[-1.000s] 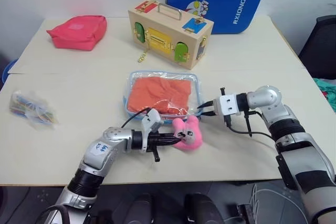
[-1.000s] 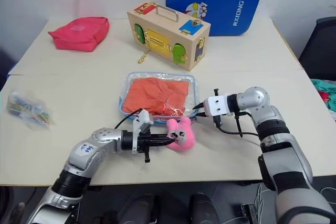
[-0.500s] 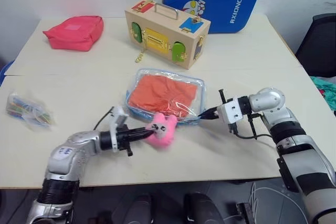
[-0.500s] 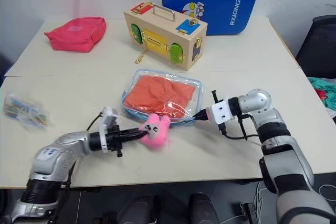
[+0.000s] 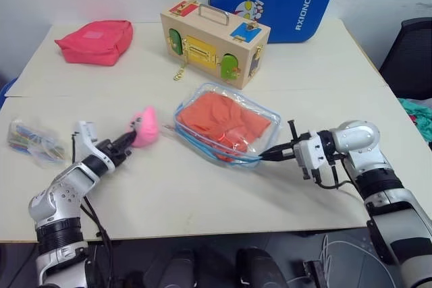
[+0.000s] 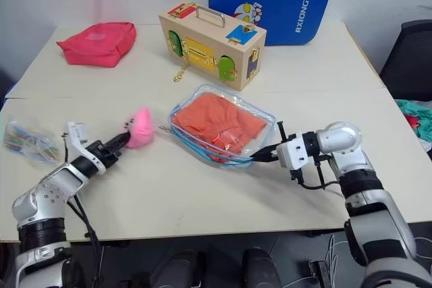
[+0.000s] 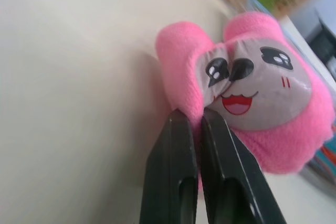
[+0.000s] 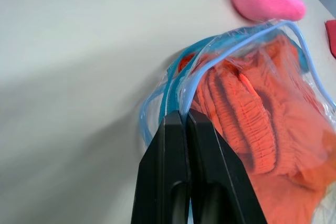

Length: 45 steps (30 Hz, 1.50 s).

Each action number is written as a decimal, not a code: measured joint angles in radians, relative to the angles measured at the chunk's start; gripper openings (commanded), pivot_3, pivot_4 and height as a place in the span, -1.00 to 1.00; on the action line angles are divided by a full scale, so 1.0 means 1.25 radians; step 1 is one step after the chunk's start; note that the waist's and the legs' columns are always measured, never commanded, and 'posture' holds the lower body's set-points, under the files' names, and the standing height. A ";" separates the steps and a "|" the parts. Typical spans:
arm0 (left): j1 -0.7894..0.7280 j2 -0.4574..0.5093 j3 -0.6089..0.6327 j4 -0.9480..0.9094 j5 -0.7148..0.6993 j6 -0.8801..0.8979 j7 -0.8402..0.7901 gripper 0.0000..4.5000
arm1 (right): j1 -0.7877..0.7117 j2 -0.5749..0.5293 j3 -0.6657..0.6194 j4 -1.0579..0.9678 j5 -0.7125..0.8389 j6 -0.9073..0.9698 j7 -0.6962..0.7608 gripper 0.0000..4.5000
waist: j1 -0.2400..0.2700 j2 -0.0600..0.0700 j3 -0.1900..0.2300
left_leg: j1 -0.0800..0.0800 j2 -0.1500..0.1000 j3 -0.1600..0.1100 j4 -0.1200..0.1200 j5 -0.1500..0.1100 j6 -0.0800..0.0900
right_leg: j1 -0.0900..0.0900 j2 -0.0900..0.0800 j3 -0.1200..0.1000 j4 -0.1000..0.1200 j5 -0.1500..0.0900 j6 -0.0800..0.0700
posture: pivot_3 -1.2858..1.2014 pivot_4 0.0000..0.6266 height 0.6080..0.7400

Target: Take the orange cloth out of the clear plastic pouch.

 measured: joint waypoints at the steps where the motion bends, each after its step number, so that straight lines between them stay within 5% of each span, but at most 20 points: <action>1: -0.010 -0.011 0.018 0.011 0.002 -0.031 0.026 -1.00 | 0.006 -0.008 0.001 -0.012 0.009 0.009 0.000 -0.99 | 0.000 0.000 0.000 | 0.000 0.000 0.000 0.000 0.000 0.000 | 0.000 0.000 0.000 0.000 0.000 0.000 | 0.03 -0.52 1.00; 6: -0.049 -0.028 0.013 0.059 0.033 -0.141 0.072 -1.00 | 0.029 -0.022 0.003 -0.066 0.035 0.051 -0.001 -0.99 | 0.001 0.000 0.000 | 0.000 0.000 0.000 0.000 0.000 0.000 | 0.000 0.000 0.000 0.000 0.000 0.000 | 0.03 -0.52 1.00; 8: -0.047 -0.017 -0.010 0.059 0.048 -0.149 0.055 -0.75 | 0.036 -0.022 0.002 -0.076 0.037 0.093 -0.004 -1.00 | 0.001 0.000 0.000 | 0.000 0.000 0.000 0.000 0.000 0.000 | 0.000 0.000 0.000 0.000 0.000 0.000 | 0.03 -0.52 1.00; 11: -0.011 0.047 -0.079 0.046 0.100 -0.165 0.012 -0.39 | 0.083 -0.022 -0.015 -0.154 0.096 0.245 -0.008 -0.72 | 0.001 0.000 0.000 | 0.000 0.000 0.000 -0.001 0.000 0.000 | -0.001 0.000 0.000 0.000 0.000 0.000 | 0.03 -0.52 1.00; 16: 0.090 0.180 -0.158 0.005 0.208 -0.294 -0.121 0.29 | 0.197 -0.064 -0.075 -0.319 0.156 0.416 -0.040 0.02 | 0.002 0.000 0.000 | 0.000 0.000 0.001 -0.002 -0.001 -0.001 | -0.001 -0.001 0.000 -0.001 0.000 0.000 | 0.03 -0.52 1.00; 18: 0.111 0.217 -0.167 0.012 0.239 -0.375 -0.175 0.30 | 0.245 -0.083 -0.112 -0.391 0.178 0.475 -0.065 0.31 | 0.008 0.000 0.000 | 0.000 0.000 0.001 -0.002 -0.001 -0.001 | -0.001 -0.001 0.000 -0.005 0.000 0.000 | 0.03 -0.52 1.00; 23: 0.172 0.368 -0.157 0.041 0.268 -0.621 -0.424 0.82 | 0.513 -0.123 -0.268 -0.667 0.284 0.654 -0.221 1.00 | 0.028 0.000 0.000 | -0.001 0.000 0.000 -0.004 -0.002 -0.001 | -0.001 -0.002 -0.001 -0.008 -0.001 -0.001 | 0.03 -0.52 1.00; 24: 0.150 0.371 -0.172 0.019 0.267 -0.653 -0.463 0.97 | 0.549 -0.120 -0.291 -0.713 0.296 0.681 -0.259 1.00 | 0.034 0.001 0.000 | -0.001 0.000 0.000 -0.003 -0.002 -0.001 | 0.000 -0.003 -0.001 -0.007 -0.001 -0.001 | 0.03 -0.52 1.00; 30: -0.017 0.322 -0.405 -0.058 0.345 -0.771 -0.610 0.99 | 0.636 -0.079 -0.339 -0.841 0.282 0.712 -0.371 1.00 | 0.039 0.001 0.000 | 0.001 -0.001 0.002 -0.003 -0.002 0.001 | 0.001 -0.001 0.000 -0.007 0.002 -0.001 | 0.03 -0.52 1.00; 36: -0.213 0.169 -0.540 0.191 0.477 -0.962 -0.602 0.99 | 0.670 -0.079 -0.339 -0.854 0.239 0.708 -0.379 1.00 | 0.036 0.000 0.001 | 0.000 0.000 0.008 -0.003 -0.001 0.002 | -0.003 0.001 -0.003 -0.001 0.002 0.000 | 0.03 -0.52 1.00; 45: -0.375 0.064 -0.581 0.433 0.580 -1.072 -0.489 0.99 | 0.700 -0.081 -0.353 -0.872 0.214 0.704 -0.376 1.00 | 0.041 -0.003 0.002 | -0.001 -0.001 0.007 0.000 -0.001 0.003 | -0.002 0.000 -0.005 0.000 0.003 0.001 | 0.03 -0.52 1.00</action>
